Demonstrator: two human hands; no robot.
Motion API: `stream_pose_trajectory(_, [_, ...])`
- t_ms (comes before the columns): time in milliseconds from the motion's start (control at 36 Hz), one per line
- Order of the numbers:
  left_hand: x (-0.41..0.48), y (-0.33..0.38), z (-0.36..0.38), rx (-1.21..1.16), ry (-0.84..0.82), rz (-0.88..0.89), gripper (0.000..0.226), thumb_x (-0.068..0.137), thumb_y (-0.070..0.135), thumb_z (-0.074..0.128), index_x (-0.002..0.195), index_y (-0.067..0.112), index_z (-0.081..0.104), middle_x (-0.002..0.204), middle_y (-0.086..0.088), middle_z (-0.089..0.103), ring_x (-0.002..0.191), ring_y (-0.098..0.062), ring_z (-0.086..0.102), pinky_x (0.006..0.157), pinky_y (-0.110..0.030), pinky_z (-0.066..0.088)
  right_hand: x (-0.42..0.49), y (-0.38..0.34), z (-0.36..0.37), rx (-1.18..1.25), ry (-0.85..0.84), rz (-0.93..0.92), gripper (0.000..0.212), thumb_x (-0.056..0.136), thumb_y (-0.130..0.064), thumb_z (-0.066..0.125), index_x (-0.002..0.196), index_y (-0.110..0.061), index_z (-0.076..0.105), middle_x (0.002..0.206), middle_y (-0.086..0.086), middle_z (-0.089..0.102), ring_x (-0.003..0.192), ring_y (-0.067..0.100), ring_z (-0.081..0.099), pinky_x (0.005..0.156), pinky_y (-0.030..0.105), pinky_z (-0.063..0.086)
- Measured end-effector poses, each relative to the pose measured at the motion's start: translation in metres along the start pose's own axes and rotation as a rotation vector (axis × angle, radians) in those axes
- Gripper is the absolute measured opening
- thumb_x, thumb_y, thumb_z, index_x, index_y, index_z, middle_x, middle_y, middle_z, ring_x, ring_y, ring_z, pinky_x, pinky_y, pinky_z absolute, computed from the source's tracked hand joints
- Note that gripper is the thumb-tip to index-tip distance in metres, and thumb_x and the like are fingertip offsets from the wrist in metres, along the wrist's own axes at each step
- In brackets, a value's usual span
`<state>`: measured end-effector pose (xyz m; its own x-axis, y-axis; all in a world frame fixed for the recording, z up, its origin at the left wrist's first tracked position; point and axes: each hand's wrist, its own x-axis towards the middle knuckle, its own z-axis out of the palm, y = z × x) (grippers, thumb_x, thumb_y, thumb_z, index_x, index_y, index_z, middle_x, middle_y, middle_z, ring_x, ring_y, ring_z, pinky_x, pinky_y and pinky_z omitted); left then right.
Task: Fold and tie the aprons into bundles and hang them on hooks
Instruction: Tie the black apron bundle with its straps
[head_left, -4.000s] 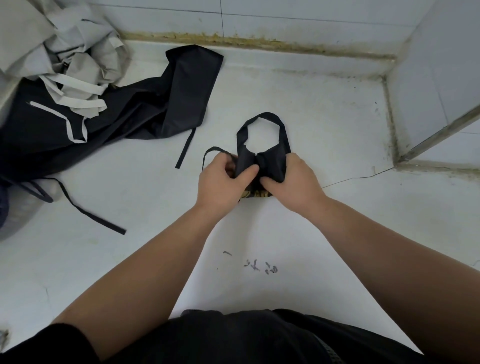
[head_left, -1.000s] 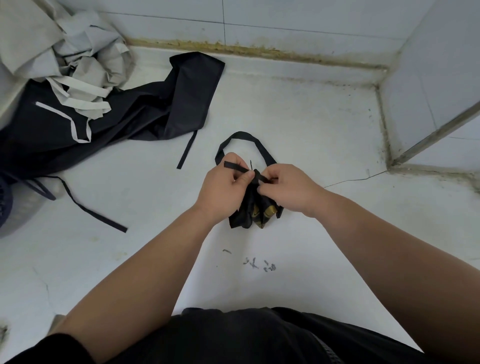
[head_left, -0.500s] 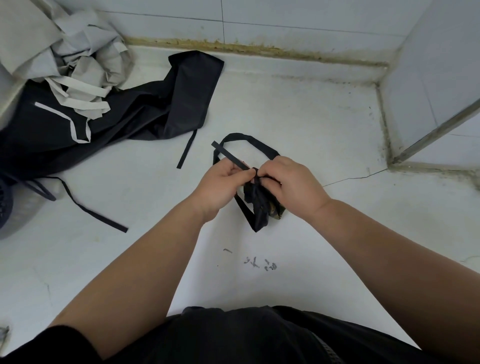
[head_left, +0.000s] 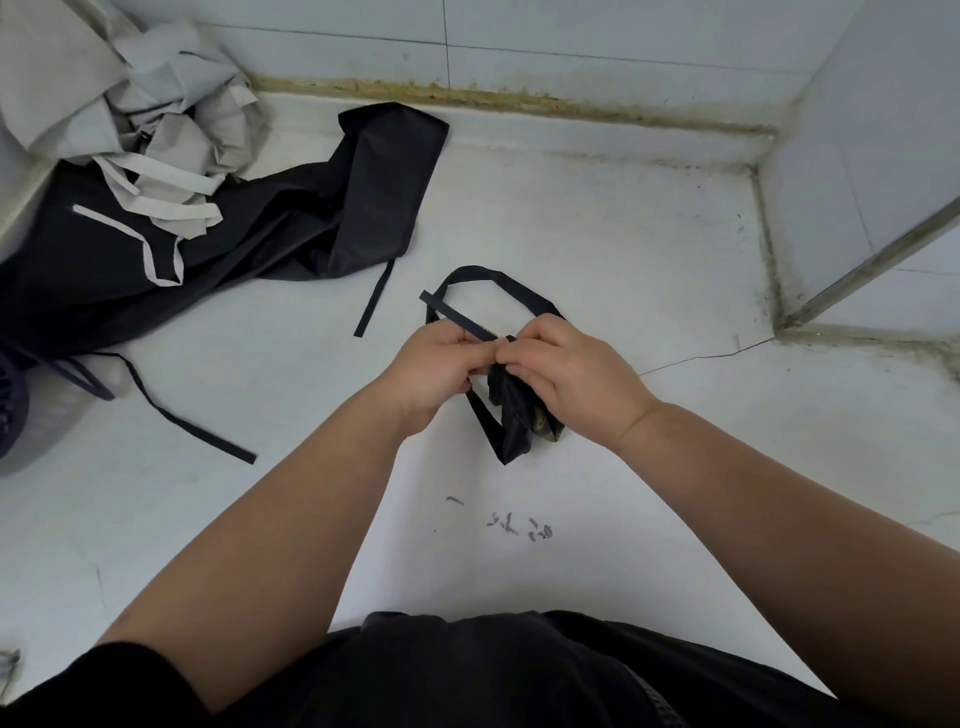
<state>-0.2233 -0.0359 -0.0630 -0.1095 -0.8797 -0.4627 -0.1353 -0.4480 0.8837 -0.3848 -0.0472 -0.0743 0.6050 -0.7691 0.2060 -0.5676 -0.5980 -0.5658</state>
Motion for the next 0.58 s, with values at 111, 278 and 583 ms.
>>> stream_pose_trajectory(111, [0.0009, 0.0002, -0.0028, -0.066, -0.011, -0.061, 0.021, 0.093, 0.008, 0.055, 0.074, 0.015, 0.056, 0.048, 0.016, 0.051, 0.045, 0.003, 0.048, 0.059, -0.023, 0.031, 0.0020, 0.0042, 0.0020, -0.012, -0.007, -0.019, 0.030, 0.085, -0.017, 0.044, 0.103, -0.018, 0.068, 0.086, 0.008, 0.060, 0.066, 0.027, 0.061, 0.048, 0.040, 0.053])
stream_pose_trajectory(278, [0.0048, -0.0022, -0.0019, -0.043, 0.024, -0.063, 0.015, 0.091, 0.013, 0.061, 0.076, 0.016, 0.058, 0.061, 0.009, 0.056, 0.056, -0.003, 0.046, 0.061, -0.022, 0.033, -0.0018, 0.0066, 0.0038, -0.049, 0.038, -0.014, 0.031, 0.086, -0.023, 0.044, 0.095, -0.011, 0.071, 0.083, 0.009, 0.060, 0.062, 0.026, 0.060, 0.047, 0.039, 0.052])
stream_pose_trajectory(583, [0.0026, -0.0005, 0.0058, -0.025, 0.027, 0.008, 0.014, 0.094, 0.014, 0.056, 0.082, 0.013, 0.063, 0.060, 0.017, 0.063, 0.057, 0.007, 0.056, 0.061, -0.025, 0.032, -0.0021, 0.0021, 0.0015, 0.072, -0.028, 0.254, 0.020, 0.097, -0.004, 0.036, 0.112, -0.006, 0.050, 0.094, -0.004, 0.055, 0.074, 0.019, 0.050, 0.067, 0.035, 0.039])
